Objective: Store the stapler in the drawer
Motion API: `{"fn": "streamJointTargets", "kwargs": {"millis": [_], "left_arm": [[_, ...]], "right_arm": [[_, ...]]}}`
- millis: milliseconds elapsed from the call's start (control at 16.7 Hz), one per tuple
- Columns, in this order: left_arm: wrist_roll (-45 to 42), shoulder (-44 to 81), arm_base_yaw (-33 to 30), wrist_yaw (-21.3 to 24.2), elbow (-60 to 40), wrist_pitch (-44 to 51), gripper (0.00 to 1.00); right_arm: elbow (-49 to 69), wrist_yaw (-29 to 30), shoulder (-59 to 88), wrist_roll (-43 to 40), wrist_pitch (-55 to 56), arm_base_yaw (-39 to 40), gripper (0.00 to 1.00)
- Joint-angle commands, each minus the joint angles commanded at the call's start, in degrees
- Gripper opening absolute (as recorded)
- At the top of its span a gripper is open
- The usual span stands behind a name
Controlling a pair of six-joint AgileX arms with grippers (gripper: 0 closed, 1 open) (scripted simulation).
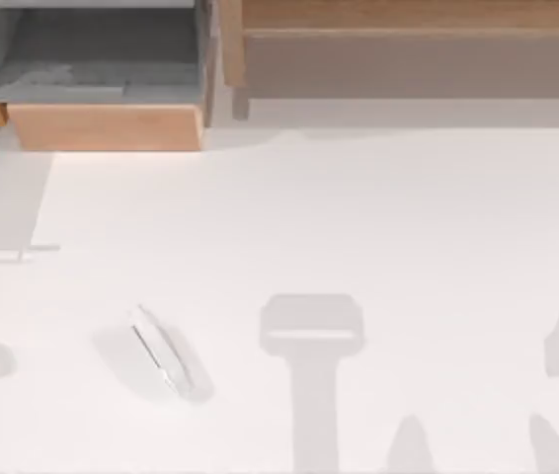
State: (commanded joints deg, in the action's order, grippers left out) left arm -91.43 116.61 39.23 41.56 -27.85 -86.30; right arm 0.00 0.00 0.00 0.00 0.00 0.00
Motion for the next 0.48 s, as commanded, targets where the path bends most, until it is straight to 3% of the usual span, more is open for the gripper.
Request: {"fn": "streamJointTargets", "kwargs": {"millis": [480], "left_arm": [[-0.15, -0.94, 2.45, 2.62, 3.19, -1.83, 1.0]], "right_arm": [[0.0, 0.0, 0.0, 0.0, 0.0, 0.0, 1.0]]}}
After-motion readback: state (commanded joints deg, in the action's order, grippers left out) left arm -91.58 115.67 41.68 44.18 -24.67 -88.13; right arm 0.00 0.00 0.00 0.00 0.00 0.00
